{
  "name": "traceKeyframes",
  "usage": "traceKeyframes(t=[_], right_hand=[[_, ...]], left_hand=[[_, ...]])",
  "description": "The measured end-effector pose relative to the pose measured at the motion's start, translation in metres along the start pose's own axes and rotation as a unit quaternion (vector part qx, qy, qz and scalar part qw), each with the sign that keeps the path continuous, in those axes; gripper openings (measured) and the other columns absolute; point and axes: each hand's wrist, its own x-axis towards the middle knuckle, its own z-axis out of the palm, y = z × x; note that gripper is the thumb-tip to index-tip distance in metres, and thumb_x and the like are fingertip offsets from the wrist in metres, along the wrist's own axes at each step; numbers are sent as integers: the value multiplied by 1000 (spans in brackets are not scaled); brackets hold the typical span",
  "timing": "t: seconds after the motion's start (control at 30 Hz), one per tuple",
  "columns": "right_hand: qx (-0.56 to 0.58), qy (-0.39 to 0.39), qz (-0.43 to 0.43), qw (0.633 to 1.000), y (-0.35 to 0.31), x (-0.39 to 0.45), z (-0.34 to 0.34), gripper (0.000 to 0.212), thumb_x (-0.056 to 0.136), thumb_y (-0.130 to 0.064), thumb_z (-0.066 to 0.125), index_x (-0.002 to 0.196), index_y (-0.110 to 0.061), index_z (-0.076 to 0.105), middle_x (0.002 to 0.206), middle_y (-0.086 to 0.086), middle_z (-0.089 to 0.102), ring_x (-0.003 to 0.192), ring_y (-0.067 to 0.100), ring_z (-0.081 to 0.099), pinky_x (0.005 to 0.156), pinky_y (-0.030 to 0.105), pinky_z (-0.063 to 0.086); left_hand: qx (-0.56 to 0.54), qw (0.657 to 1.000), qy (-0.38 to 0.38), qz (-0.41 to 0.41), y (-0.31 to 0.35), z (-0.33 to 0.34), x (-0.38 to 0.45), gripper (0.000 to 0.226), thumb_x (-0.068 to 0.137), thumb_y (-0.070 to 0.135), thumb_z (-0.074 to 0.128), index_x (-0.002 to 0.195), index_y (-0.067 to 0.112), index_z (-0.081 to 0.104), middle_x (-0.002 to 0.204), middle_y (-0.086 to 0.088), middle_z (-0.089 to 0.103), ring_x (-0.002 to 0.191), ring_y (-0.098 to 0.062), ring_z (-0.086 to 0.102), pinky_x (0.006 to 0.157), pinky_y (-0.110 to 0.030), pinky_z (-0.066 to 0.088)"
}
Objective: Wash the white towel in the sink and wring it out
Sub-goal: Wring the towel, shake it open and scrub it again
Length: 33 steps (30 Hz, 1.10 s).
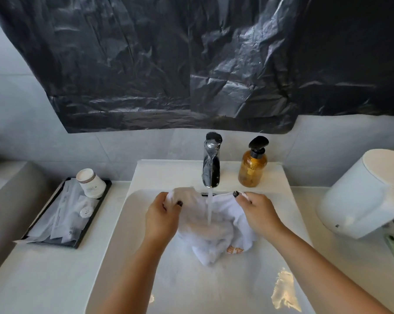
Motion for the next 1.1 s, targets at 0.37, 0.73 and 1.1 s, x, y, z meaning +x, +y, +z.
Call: traceKeyframes(t=[0.37,0.73,1.1], right_hand=[[110,-8,189,976,-58,19,69,27,85,-36,66,70,-14,60,62,1,59,58,20,56,55,26,41],[192,-23,209,959,-62,-3,69,13,91,-20,59,85,-10,62,77,6,61,74,21,60,65,26,45],[110,13,-12,994,-91,-42,-9,30,83,-10,70,64,-9,47,57,-2,27,55,11,29,49,20,21]], left_hand=[[-170,980,-93,-51,-3,-18,4,56,87,29,73,53,13,32,56,1,26,57,-17,27,52,-29,20],[127,929,-330,106,-3,-10,6,38,82,26,73,115,30,54,107,16,57,101,-9,57,78,-17,43],[170,878,-413,169,22,29,16,28,73,32,84,75,28,56,69,15,56,63,1,47,58,-14,36]])
